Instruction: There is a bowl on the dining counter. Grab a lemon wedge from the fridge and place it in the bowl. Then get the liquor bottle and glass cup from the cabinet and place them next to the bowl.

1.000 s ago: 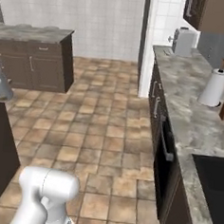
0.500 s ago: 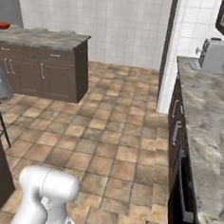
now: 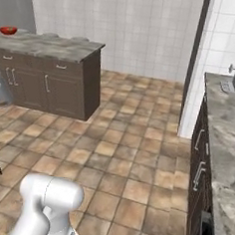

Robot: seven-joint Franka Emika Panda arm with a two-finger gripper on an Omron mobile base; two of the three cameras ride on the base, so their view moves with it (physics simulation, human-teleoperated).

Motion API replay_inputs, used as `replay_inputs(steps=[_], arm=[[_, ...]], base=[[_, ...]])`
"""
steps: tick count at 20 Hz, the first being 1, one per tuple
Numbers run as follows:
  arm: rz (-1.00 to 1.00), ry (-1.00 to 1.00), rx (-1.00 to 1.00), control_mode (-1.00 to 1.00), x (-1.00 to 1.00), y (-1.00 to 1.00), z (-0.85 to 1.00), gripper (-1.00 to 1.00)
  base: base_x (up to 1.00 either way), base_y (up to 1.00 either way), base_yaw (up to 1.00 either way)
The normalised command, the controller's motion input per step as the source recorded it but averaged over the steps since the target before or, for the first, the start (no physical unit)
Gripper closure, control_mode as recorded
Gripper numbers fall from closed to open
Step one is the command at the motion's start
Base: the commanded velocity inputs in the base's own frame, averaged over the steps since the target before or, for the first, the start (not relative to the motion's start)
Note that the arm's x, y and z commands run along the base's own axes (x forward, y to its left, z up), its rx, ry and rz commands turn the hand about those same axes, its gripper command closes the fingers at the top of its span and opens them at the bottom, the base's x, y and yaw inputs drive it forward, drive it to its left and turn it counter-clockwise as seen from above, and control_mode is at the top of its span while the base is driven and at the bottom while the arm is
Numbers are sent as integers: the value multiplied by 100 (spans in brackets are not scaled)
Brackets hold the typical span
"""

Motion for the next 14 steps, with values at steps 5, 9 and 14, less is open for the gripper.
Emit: replay_inputs(steps=[5, 9, 14], arm=[[0, 0, 0, 100, 0, 0, 0, 100], [0, 0, 0, 100, 0, 0, 0, 100], [0, 0, 0, 100, 0, 0, 0, 100]], base=[[100, -8, 10], [100, -2, 6], [100, -5, 4]])
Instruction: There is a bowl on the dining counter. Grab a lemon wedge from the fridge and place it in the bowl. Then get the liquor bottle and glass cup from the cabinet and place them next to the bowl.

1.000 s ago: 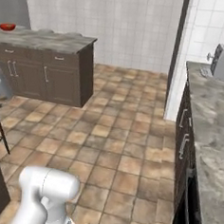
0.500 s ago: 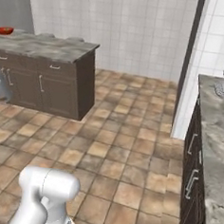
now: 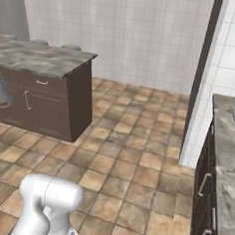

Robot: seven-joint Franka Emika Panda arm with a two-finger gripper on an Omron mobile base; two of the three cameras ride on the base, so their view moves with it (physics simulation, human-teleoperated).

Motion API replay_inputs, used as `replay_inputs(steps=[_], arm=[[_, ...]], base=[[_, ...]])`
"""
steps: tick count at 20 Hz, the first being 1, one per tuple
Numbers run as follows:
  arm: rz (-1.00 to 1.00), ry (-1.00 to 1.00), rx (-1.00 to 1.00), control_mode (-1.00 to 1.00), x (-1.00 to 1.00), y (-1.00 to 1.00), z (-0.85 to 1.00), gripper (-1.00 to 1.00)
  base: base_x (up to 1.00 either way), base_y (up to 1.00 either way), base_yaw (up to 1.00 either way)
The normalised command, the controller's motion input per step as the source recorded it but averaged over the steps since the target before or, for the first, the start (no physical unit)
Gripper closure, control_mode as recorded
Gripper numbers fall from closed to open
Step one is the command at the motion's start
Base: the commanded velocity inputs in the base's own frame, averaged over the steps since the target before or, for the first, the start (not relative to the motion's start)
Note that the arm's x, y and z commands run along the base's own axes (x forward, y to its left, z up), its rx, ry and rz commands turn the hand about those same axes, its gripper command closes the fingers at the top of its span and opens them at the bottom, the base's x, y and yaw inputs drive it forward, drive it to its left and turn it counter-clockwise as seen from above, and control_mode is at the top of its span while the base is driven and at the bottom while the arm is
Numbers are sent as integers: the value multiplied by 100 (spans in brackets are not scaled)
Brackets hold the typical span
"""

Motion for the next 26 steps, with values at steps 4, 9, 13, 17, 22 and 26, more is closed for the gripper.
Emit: replay_inputs(steps=[4, 9, 13, 17, 22, 26], arm=[[0, 0, 0, 100, 0, 0, 0, 100], [0, 0, 0, 100, 0, 0, 0, 100], [0, 0, 0, 100, 0, 0, 0, 100], [0, 0, 0, 100, 0, 0, 0, 100], [0, 0, 0, 100, 0, 0, 0, 100], [0, 0, 0, 100, 0, 0, 0, 100]], base=[[100, -10, 4], [100, -10, 4], [100, -8, 4], [100, -7, 5], [100, -4, 5], [100, 0, 4]])
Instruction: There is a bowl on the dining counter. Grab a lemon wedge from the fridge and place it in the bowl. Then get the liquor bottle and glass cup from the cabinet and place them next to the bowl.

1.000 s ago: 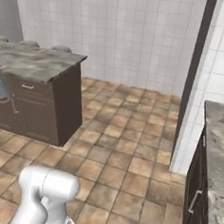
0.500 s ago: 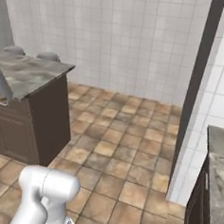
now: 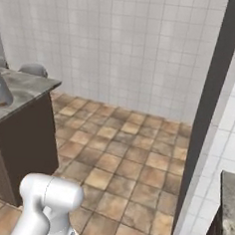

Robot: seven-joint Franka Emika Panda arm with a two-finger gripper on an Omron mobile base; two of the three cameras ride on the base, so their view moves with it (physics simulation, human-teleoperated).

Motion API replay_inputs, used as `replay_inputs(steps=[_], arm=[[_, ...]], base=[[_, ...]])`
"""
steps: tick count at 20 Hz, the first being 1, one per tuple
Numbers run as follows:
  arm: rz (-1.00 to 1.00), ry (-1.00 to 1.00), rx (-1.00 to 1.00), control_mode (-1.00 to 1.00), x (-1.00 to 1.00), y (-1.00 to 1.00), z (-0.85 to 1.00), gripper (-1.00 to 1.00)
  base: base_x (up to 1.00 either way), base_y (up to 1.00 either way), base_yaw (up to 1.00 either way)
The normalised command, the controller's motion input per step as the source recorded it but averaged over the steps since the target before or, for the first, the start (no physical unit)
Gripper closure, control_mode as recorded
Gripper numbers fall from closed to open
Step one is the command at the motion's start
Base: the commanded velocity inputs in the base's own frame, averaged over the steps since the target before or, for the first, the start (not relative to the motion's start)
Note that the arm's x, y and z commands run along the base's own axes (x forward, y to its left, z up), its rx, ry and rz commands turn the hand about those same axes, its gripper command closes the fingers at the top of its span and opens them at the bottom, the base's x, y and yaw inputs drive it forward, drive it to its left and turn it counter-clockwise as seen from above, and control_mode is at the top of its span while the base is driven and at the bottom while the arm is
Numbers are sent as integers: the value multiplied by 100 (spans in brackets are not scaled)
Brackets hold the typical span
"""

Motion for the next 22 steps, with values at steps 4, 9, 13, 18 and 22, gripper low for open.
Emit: replay_inputs(steps=[4, 9, 13, 18, 22], arm=[[0, 0, 0, 100, 0, 0, 0, 100], [0, 0, 0, 100, 0, 0, 0, 100], [0, 0, 0, 100, 0, 0, 0, 100], [0, 0, 0, 100, 0, 0, 0, 100], [0, 0, 0, 100, 0, 0, 0, 100]], base=[[100, 0, 6], [100, 0, 7], [100, 0, 7], [100, 0, 11], [100, 0, 25]])
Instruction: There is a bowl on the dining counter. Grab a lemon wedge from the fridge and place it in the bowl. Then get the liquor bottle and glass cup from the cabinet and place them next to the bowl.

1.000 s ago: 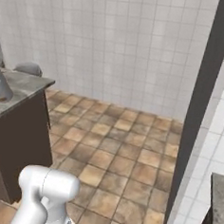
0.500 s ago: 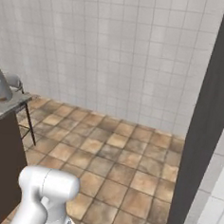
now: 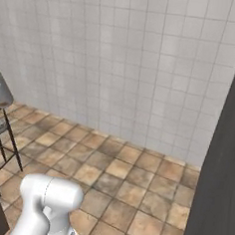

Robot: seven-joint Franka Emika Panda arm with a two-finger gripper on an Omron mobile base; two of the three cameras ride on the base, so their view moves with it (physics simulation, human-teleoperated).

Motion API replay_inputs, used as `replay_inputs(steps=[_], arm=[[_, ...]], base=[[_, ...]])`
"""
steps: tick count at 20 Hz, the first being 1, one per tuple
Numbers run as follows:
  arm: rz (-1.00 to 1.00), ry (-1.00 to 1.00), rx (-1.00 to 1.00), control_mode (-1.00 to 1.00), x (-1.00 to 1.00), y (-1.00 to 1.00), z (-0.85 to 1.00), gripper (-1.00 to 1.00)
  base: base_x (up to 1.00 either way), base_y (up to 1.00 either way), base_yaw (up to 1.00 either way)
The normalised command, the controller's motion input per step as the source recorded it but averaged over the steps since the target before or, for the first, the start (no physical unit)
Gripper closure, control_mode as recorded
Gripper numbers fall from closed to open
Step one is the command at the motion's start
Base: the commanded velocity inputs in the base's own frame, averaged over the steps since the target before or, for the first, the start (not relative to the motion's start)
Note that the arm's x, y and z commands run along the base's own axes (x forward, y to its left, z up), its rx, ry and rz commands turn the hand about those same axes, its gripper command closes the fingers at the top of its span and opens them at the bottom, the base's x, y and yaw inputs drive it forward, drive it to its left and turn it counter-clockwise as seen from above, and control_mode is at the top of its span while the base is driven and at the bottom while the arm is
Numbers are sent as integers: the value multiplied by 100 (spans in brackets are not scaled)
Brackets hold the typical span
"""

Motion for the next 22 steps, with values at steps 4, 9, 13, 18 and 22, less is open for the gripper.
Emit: replay_inputs(steps=[4, 9, 13, 18, 22], arm=[[0, 0, 0, 100, 0, 0, 0, 100], [0, 0, 0, 100, 0, 0, 0, 100], [0, 0, 0, 100, 0, 0, 0, 100], [0, 0, 0, 100, 0, 0, 0, 100], [0, 0, 0, 100, 0, 0, 0, 100]], base=[[100, 0, 31], [100, 0, 33], [100, 0, 33], [100, 0, 32], [100, 1, 35]])
